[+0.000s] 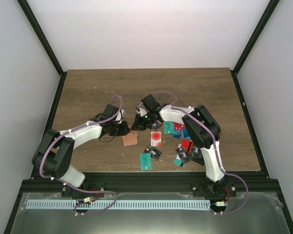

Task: Put the credit cards into the card holder
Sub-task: Close the card holder at the center of the board.

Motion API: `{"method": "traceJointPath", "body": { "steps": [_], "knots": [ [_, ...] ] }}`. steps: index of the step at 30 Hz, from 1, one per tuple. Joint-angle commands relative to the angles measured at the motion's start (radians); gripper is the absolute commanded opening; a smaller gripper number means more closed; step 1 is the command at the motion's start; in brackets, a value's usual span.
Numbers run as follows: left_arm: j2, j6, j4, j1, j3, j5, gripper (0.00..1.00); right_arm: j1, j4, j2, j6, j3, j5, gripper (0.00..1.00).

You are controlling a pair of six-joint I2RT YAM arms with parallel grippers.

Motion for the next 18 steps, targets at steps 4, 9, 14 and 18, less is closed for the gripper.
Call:
{"method": "traceJointPath", "body": {
  "steps": [4, 9, 14, 18],
  "knots": [
    [-0.063, -0.059, 0.031, -0.003, -0.02, 0.063, 0.28, -0.007, -0.002, 0.036, -0.018, 0.0, 0.012, 0.01],
    [-0.039, -0.072, 0.053, -0.003, -0.017, 0.099, 0.32, -0.01, 0.004, 0.036, -0.016, -0.007, 0.009, 0.01],
    [-0.002, -0.073, 0.067, -0.006, -0.02, 0.118, 0.32, -0.012, 0.003, 0.036, -0.018, -0.01, 0.008, 0.01],
    [0.025, -0.072, 0.079, -0.01, -0.017, 0.133, 0.3, -0.011, 0.004, 0.031, -0.021, -0.016, 0.008, 0.01]
  ]
}}
